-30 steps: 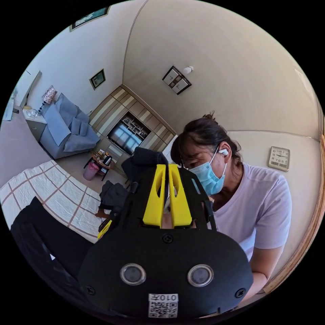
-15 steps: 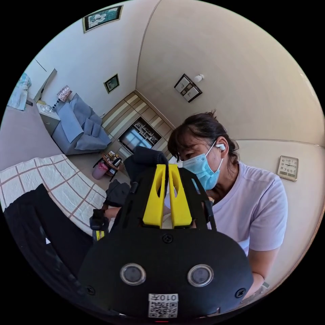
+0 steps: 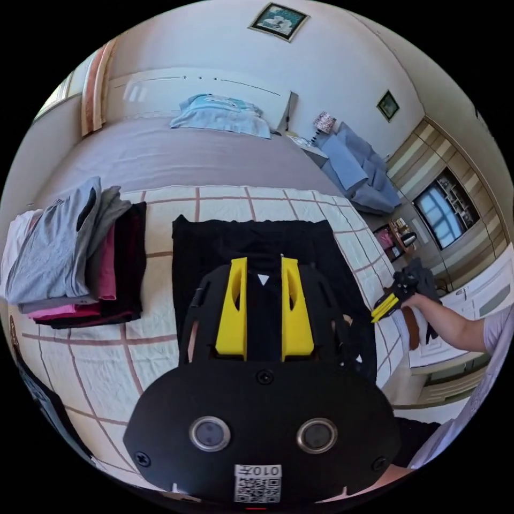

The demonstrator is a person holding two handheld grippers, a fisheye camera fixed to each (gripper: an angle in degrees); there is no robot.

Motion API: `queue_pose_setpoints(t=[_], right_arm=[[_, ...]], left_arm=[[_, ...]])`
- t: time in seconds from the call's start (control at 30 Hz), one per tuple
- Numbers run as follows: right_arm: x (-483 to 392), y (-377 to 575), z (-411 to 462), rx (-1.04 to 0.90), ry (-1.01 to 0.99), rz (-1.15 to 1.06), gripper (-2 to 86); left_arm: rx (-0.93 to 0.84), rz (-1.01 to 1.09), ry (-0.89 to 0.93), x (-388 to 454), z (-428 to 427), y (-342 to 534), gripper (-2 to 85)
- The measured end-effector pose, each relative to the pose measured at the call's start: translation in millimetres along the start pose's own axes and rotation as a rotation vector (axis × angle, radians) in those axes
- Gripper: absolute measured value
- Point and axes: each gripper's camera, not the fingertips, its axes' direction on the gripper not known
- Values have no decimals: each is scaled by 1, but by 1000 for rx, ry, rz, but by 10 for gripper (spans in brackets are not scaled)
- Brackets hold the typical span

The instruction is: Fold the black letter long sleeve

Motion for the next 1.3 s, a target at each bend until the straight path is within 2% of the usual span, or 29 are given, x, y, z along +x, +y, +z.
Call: queue_pose_setpoints(t=[0.07,0.13,0.23,0.33,0.57,0.9,1.0,1.1,1.17,1.23,1.3], right_arm=[[-4,1,6,7,10,13,46],[-6,3,9,17,24,25,48],[-5,5,11,46,13,36,50],[-4,3,19,32,27,20,51],[1,-5,31,12,57,-18,51],[1,-8,43,23,118,-58,49],[-1,-11,45,-30,164,-88,48],[4,-13,41,-82,154,-86,45],[10,-14,42,-88,155,-76,44],[18,-19,48,-95,134,-47,43],[27,-27,60,-125,126,-10,42]], left_arm=[[-122,98,117,42,20,26,92],[-235,97,249,76,43,62,93],[-441,27,436,128,86,135,92],[-547,-82,479,151,115,184,90],[-557,-215,290,134,131,201,72],[-557,-360,428,94,149,214,9],[-511,-307,460,88,142,212,2],[-519,-104,470,115,135,205,0],[-582,122,508,155,138,208,-1],[-600,210,494,174,141,216,-1],[-577,139,515,166,139,217,-1]])
